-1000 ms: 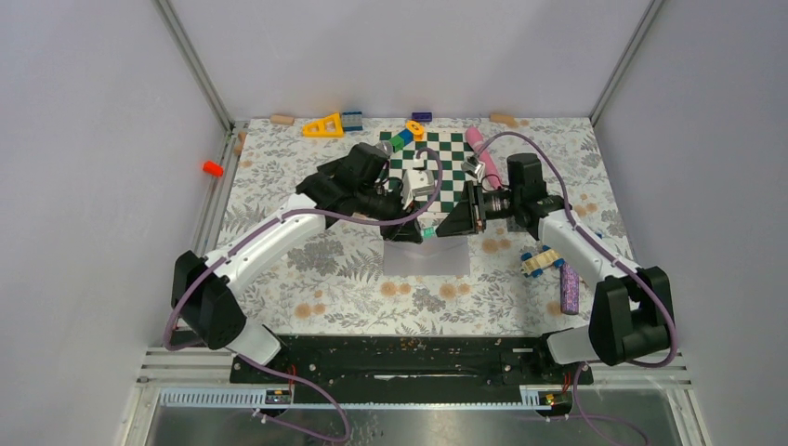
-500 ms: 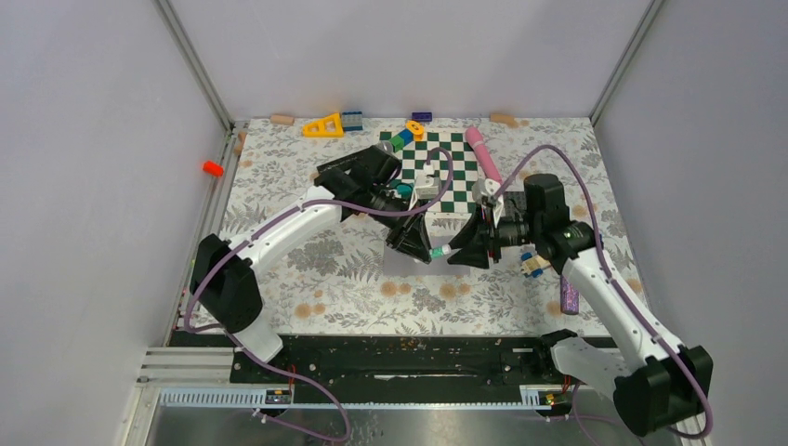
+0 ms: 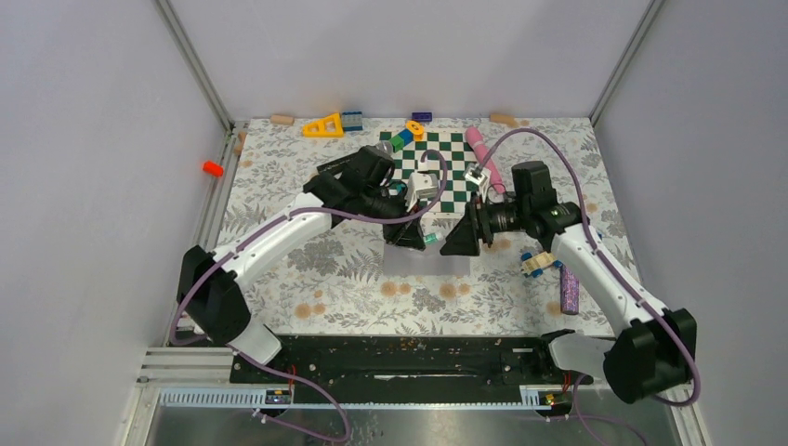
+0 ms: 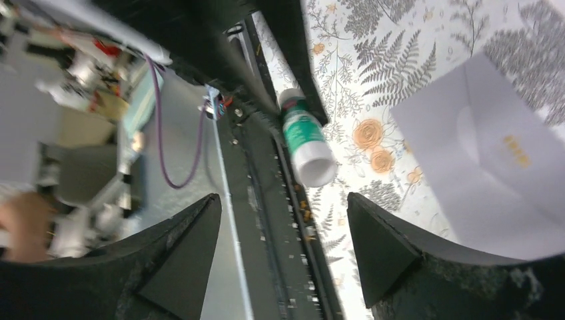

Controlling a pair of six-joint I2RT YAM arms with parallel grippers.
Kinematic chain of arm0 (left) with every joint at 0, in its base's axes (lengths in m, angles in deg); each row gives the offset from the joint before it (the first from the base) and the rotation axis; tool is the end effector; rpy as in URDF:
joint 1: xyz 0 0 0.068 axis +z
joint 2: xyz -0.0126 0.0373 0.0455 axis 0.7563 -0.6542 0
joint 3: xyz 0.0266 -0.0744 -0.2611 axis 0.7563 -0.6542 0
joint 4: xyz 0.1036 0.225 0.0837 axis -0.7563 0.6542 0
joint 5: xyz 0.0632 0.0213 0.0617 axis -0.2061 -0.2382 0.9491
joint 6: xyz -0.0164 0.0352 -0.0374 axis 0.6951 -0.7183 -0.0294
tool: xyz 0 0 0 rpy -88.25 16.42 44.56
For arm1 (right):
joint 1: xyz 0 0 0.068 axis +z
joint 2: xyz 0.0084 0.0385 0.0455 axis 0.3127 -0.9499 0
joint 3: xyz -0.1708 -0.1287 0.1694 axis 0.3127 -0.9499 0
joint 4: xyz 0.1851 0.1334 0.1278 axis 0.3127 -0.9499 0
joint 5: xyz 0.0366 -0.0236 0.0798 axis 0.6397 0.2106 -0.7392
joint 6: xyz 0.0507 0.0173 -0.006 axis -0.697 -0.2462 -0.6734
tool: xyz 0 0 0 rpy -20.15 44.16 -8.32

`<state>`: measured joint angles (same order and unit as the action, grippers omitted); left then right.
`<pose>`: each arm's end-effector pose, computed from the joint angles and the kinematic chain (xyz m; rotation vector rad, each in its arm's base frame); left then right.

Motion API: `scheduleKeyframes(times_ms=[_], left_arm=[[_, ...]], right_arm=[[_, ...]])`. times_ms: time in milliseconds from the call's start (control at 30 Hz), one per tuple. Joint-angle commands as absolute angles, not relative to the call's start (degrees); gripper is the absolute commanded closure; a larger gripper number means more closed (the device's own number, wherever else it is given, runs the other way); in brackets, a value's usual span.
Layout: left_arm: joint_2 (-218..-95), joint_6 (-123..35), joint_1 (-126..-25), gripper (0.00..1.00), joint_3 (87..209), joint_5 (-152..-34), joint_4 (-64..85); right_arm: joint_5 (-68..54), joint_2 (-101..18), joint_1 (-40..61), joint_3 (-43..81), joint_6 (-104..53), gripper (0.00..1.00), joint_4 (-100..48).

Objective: Place the letter into the envelope and seal it
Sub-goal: Screw the solid glue.

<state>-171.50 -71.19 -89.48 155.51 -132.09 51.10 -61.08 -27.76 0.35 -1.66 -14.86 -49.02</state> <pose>0.2394 -0.2375 0.3187 1.4505 1.8894 -1.1965 0.2225 0.1080 0.3088 -0.9888 1.8450 1.3234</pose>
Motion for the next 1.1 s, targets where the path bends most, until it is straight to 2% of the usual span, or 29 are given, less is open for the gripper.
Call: scheduleKeyframes(times_ms=[0, 267, 433, 900, 1067], left_arm=[[-166.81, -71.91, -91.21, 1.00, 154.69, -122.28, 46.02], [-167.26, -74.23, -94.11, 1.00, 153.82, -115.54, 45.69], [-167.80, -74.47, -94.83, 1.00, 153.98, -113.04, 45.64], [-168.52, -73.98, -95.27, 1.00, 154.23, -112.06, 45.42], [-168.82, -74.18, -95.63, 1.00, 154.25, -111.87, 45.42]], right_arm=[[-63.62, -33.45, -1.96, 3.10, -31.84, 0.25, -49.48], [-67.78, -38.30, -4.37, 1.41, -45.23, 0.33, -39.92], [-68.36, -38.41, -4.42, 0.95, -46.62, 0.40, -39.85], [-66.22, -40.61, -4.42, -1.64, -48.99, 0.46, -36.65], [-66.80, -42.07, -4.33, -1.75, -50.96, 0.52, -34.37]])
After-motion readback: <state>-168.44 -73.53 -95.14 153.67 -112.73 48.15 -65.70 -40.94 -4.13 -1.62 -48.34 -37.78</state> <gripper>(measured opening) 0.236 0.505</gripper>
